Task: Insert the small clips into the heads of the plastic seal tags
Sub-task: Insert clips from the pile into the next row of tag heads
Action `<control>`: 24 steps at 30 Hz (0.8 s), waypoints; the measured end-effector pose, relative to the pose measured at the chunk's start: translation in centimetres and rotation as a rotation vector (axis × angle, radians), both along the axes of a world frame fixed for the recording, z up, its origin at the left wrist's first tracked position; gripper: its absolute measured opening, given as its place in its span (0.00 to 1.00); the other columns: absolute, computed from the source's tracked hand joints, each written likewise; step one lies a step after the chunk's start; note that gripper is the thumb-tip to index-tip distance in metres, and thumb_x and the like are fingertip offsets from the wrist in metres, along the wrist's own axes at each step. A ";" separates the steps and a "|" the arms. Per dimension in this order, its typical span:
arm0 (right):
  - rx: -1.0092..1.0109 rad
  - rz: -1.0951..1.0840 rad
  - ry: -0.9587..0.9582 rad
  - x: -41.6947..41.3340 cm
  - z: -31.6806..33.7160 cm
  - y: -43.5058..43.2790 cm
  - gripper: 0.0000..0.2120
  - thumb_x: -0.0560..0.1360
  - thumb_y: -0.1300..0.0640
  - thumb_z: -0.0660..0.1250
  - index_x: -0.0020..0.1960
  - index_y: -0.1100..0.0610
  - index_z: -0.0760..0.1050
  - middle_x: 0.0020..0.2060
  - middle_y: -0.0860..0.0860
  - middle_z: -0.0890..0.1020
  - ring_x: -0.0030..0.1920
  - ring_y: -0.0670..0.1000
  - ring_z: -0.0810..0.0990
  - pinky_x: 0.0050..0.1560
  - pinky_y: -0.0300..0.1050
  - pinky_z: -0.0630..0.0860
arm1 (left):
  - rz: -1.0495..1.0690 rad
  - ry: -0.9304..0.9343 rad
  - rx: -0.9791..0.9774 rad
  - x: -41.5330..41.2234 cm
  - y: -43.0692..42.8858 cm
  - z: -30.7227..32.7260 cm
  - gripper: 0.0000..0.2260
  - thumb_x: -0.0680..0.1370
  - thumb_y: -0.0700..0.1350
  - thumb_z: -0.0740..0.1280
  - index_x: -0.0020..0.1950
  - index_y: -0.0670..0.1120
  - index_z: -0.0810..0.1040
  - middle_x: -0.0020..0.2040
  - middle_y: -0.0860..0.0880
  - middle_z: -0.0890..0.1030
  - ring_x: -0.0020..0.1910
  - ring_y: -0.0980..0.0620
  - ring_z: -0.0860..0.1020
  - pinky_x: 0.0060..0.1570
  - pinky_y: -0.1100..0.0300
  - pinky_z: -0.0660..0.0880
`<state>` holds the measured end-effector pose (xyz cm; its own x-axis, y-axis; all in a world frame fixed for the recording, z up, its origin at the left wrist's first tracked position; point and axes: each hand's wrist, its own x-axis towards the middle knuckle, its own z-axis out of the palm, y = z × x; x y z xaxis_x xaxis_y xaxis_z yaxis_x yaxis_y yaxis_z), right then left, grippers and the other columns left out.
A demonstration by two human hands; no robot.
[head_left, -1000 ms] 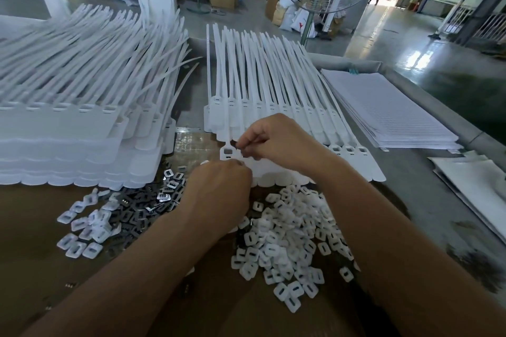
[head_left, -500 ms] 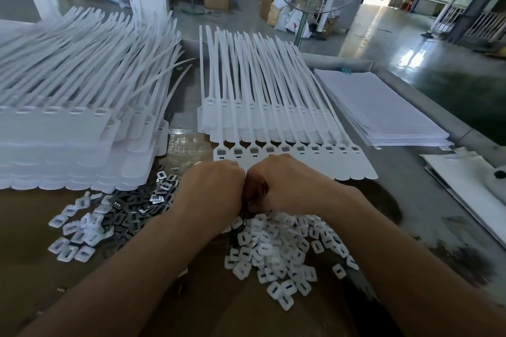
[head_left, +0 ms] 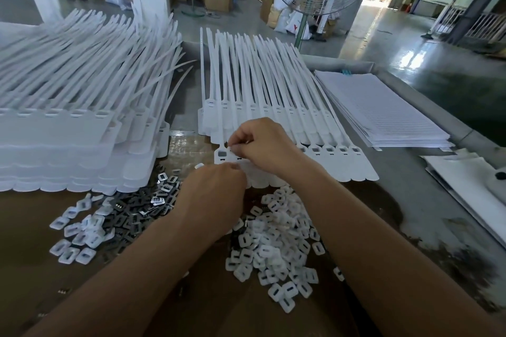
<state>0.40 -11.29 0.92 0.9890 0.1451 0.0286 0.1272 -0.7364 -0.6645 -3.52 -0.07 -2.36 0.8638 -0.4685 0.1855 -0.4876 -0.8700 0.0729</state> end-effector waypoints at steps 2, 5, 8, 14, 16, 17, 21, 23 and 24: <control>-0.018 0.003 -0.021 0.7 -0.5 0.7 0.05 0.72 0.63 0.67 0.45 0.58 0.81 0.39 0.45 0.80 0.36 0.37 0.72 0.37 0.26 0.66 | 0.003 0.009 0.005 0.1 0.1 0.0 0.12 0.77 0.40 0.57 0.57 0.46 0.74 0.55 0.50 0.78 0.51 0.52 0.76 0.45 0.63 0.68; -0.067 -0.025 -0.006 1.4 -0.9 1.3 0.06 0.73 0.63 0.66 0.45 0.58 0.82 0.44 0.48 0.83 0.41 0.41 0.74 0.39 0.33 0.69 | 0.002 0.000 0.009 0.0 0.1 0.0 0.11 0.77 0.40 0.56 0.55 0.47 0.75 0.54 0.50 0.78 0.50 0.52 0.76 0.46 0.62 0.67; -0.101 -0.046 0.028 1.7 -1.0 1.6 0.08 0.72 0.65 0.65 0.40 0.55 0.80 0.39 0.45 0.81 0.44 0.44 0.76 0.41 0.37 0.73 | -0.014 -0.007 0.019 -0.1 0.2 0.1 0.12 0.77 0.41 0.55 0.56 0.47 0.75 0.55 0.50 0.77 0.51 0.51 0.76 0.45 0.62 0.66; -0.210 -0.027 0.000 1.6 -1.0 2.3 0.12 0.71 0.66 0.62 0.36 0.51 0.74 0.46 0.47 0.81 0.50 0.50 0.77 0.49 0.48 0.77 | 0.006 0.008 0.020 -0.1 0.2 0.2 0.13 0.77 0.40 0.56 0.56 0.47 0.76 0.55 0.50 0.77 0.51 0.52 0.76 0.46 0.62 0.68; -0.195 -0.036 -0.005 1.7 -1.1 2.2 0.11 0.71 0.66 0.63 0.36 0.51 0.74 0.44 0.47 0.81 0.50 0.50 0.77 0.50 0.48 0.77 | 0.010 0.010 0.023 -0.2 0.1 0.3 0.13 0.77 0.40 0.56 0.57 0.47 0.76 0.55 0.50 0.77 0.51 0.52 0.76 0.51 0.60 0.70; -0.184 -0.044 -0.009 1.7 -1.1 2.1 0.10 0.71 0.66 0.63 0.37 0.51 0.73 0.43 0.47 0.80 0.50 0.50 0.77 0.49 0.48 0.77 | 0.010 0.009 0.024 -0.2 0.1 0.3 0.13 0.77 0.40 0.56 0.57 0.47 0.76 0.55 0.50 0.77 0.51 0.52 0.76 0.52 0.59 0.70; -0.170 -0.102 0.011 2.4 -1.2 2.1 0.09 0.71 0.63 0.67 0.44 0.52 0.69 0.43 0.46 0.75 0.47 0.48 0.74 0.45 0.45 0.72 | 0.012 -0.003 0.033 -0.2 0.1 0.2 0.14 0.77 0.41 0.55 0.59 0.47 0.74 0.56 0.50 0.77 0.52 0.51 0.76 0.54 0.59 0.70; -0.191 -0.113 0.041 2.8 -1.0 2.3 0.08 0.70 0.64 0.68 0.42 0.54 0.70 0.40 0.45 0.75 0.45 0.48 0.75 0.43 0.44 0.72 | 0.008 0.003 0.033 -0.1 0.1 0.3 0.14 0.77 0.41 0.55 0.60 0.47 0.73 0.57 0.50 0.77 0.52 0.52 0.76 0.53 0.59 0.70; -0.192 -0.120 0.054 3.0 -1.0 2.3 0.07 0.69 0.65 0.68 0.41 0.56 0.72 0.38 0.46 0.76 0.44 0.49 0.76 0.43 0.44 0.74 | 0.005 0.010 0.037 -0.1 0.2 0.3 0.14 0.77 0.41 0.55 0.61 0.47 0.73 0.57 0.50 0.77 0.53 0.52 0.76 0.54 0.59 0.70</control>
<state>3.39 -8.97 -0.04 0.9989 0.0237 -0.0416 -0.0010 -0.8579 -0.5138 -3.57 0.09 -2.08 0.8678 -0.4705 0.1598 -0.4827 -0.8746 0.0458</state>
